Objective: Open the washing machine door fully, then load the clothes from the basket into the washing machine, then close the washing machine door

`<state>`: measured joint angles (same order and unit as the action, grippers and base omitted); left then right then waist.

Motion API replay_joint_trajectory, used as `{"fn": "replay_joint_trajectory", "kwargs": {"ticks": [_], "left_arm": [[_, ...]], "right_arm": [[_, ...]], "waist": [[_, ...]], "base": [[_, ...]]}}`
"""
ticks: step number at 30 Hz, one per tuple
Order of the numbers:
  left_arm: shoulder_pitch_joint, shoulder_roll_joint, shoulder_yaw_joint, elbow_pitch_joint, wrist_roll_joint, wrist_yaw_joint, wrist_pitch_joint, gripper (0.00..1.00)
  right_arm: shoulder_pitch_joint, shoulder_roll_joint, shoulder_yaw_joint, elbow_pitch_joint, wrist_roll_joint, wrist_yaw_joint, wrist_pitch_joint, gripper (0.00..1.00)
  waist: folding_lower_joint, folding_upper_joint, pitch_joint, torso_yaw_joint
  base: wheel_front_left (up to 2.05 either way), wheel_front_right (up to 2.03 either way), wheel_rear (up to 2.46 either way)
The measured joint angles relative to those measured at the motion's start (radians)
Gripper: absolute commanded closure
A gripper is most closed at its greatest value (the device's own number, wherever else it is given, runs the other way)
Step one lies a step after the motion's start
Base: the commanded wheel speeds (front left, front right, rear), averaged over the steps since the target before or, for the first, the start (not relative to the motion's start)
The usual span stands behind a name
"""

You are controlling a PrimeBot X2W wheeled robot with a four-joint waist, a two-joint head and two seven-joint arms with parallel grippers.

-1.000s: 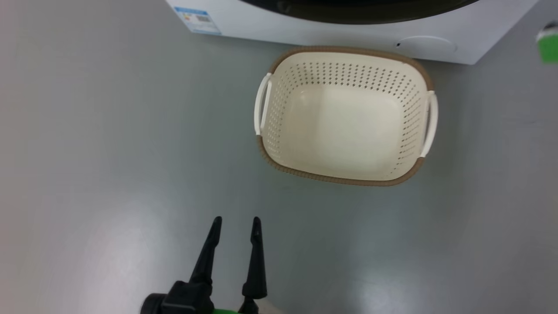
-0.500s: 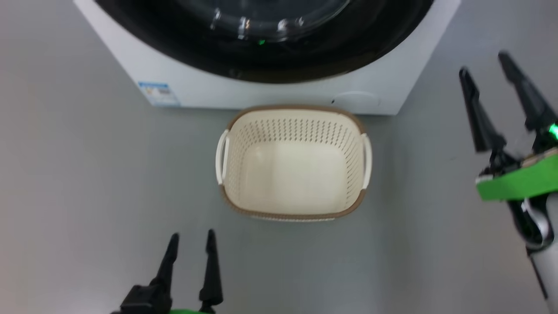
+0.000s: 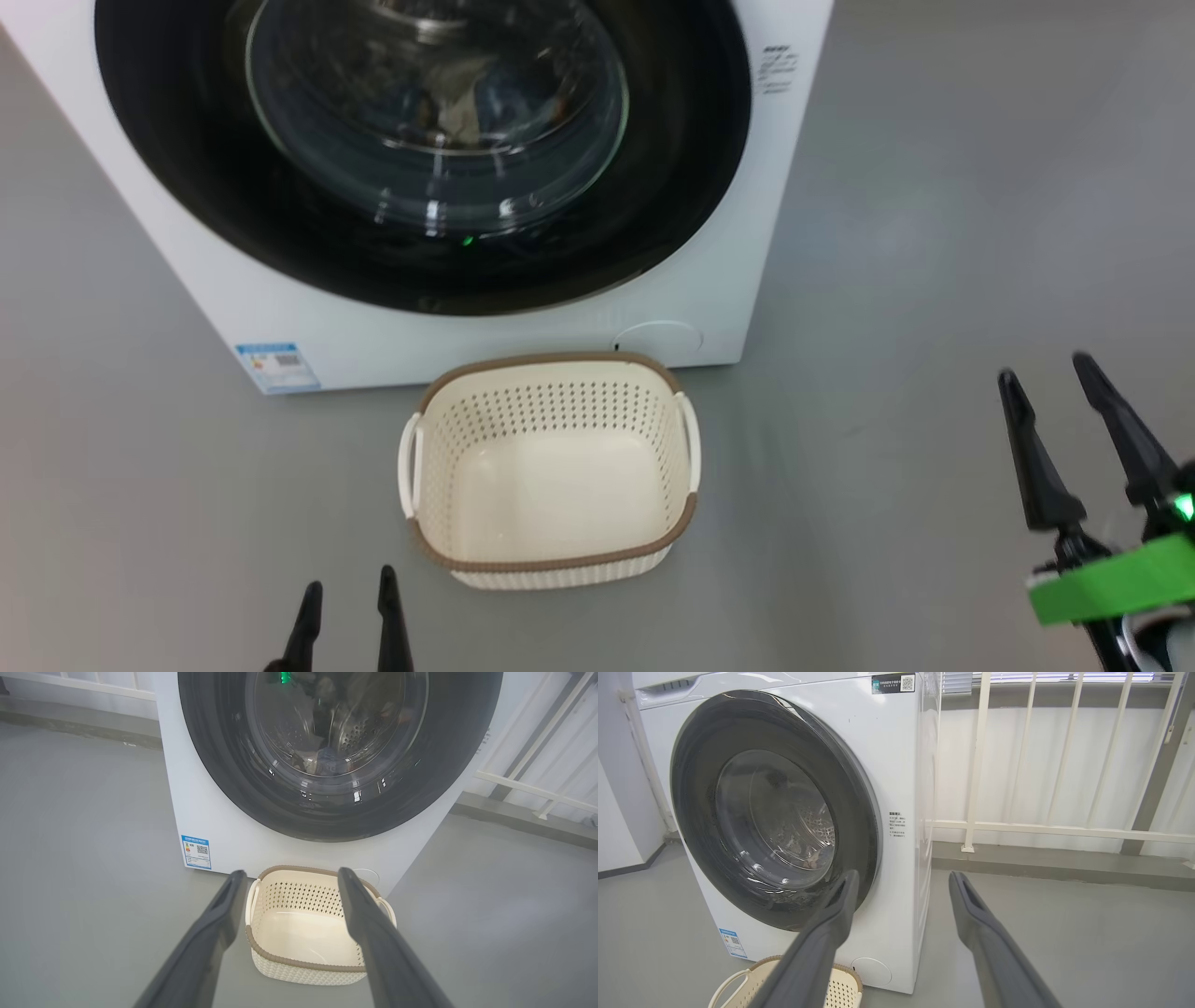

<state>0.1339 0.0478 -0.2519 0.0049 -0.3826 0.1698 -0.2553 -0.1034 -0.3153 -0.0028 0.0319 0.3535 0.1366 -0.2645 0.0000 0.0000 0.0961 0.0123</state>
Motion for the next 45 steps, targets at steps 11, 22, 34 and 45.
{"fn": "replay_joint_trajectory", "kwargs": {"ticks": [11, 22, 34, 45], "left_arm": [[0.016, 0.0, 0.028, 0.034, 0.021, -0.026, 0.0, 0.0], [0.03, 0.0, 0.053, 0.038, 0.037, -0.025, 0.0, 0.0], [0.032, -0.004, 0.046, 0.102, -0.025, -0.032, 0.011, 1.0], [0.029, -0.001, 0.061, 0.121, -0.145, -0.056, 0.039, 1.0]], "right_arm": [[0.217, 0.078, -0.149, -0.021, -0.081, 0.0, 0.0, 0.0], [0.227, 0.107, -0.149, -0.019, -0.107, 0.0, 0.005, 0.0], [0.231, 0.154, -0.134, 0.061, -0.046, 0.001, 0.025, 1.0], [0.226, 0.161, -0.133, 0.079, 0.075, 0.001, 0.053, 1.0]], "waist": [[0.0, 0.0, -0.07, -0.074], [0.0, 0.0, -0.072, -0.092], [0.0004, 0.0, -0.075, -0.086], [0.0002, 0.0, -0.075, -0.079]], "base": [[0.0, 0.0, 0.0], [0.0, 0.0, 0.0], [0.0, 0.0, 0.0], [0.0, 0.0, 0.0]]}}
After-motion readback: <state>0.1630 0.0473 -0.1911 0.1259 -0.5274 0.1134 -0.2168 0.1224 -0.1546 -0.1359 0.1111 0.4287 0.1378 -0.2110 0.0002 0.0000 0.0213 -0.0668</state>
